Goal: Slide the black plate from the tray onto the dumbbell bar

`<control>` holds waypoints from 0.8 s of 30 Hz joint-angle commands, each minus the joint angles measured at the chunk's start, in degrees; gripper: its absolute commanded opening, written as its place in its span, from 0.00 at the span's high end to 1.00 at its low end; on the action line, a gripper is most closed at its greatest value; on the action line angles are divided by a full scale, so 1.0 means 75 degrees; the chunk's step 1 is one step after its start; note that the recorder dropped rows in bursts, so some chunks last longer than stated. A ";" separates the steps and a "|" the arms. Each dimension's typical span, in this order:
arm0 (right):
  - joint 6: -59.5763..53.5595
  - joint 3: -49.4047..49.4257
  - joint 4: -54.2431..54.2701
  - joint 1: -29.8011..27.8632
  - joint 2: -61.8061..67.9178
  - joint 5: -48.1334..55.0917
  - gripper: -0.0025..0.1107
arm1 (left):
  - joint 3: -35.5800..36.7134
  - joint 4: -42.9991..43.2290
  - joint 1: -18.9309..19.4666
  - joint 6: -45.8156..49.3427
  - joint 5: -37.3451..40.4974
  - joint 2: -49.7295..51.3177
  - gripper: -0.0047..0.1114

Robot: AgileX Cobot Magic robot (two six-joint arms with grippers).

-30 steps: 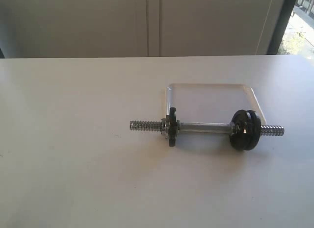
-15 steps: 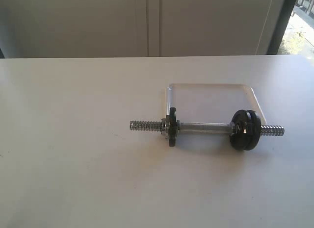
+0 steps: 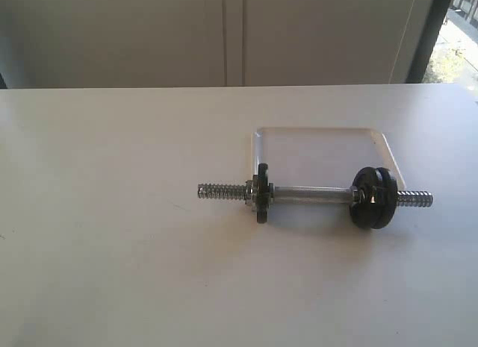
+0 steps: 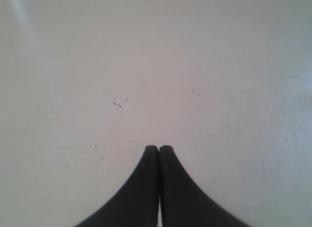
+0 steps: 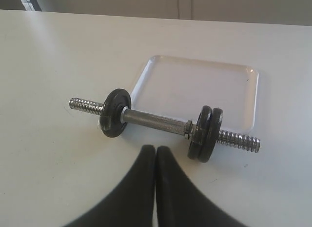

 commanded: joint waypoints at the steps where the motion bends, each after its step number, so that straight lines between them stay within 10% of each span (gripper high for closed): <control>1: 0.0017 0.0055 -0.0016 -0.0016 -0.0041 -0.0076 0.97 | 0.0014 -0.0059 -0.0064 -0.0009 -0.0037 -0.0034 0.96; 24: -0.0204 0.0854 -0.0286 -0.0360 -0.1662 -0.1322 0.97 | 0.0014 -0.0059 -0.0064 -0.0009 -0.0037 -0.0034 0.96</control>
